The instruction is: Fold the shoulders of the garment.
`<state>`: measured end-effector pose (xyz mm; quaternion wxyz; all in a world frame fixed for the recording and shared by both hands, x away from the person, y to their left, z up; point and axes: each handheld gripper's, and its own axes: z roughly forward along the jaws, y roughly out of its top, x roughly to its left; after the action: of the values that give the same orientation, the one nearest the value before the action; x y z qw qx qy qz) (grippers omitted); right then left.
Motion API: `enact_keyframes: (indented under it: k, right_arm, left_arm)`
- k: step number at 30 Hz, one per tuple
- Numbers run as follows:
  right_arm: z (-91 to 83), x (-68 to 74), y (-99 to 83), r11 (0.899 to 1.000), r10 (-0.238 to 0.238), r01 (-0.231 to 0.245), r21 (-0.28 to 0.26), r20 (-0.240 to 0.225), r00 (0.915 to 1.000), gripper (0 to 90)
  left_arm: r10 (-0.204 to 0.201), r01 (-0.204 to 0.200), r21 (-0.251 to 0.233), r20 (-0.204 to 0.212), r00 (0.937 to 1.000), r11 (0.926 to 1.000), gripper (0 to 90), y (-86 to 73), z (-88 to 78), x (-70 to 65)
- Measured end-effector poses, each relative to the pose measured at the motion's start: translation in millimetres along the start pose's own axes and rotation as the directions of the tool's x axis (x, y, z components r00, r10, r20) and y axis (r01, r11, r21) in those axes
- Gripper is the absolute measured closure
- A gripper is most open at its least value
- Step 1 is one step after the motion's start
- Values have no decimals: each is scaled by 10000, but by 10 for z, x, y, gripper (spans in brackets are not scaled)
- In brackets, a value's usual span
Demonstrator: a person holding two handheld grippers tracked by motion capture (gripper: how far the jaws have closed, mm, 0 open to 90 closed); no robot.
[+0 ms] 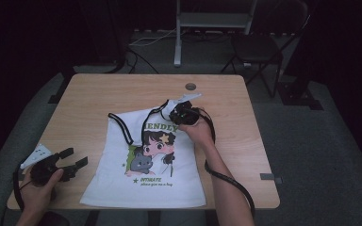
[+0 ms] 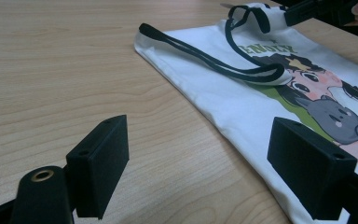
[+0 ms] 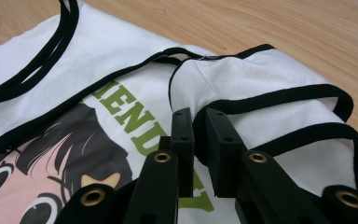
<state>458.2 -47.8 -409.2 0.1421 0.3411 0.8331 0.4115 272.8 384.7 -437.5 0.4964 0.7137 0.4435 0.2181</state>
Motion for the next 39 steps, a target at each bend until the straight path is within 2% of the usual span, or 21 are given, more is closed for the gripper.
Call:
enact_keyframes:
  k: [39]
  right_arm:
    - [-54,171,-92,9978,-633,639,157,-404,9972,818]
  left_arm:
    - [-5,5,1,-6,10000,10000,201,-2,-4,-4]
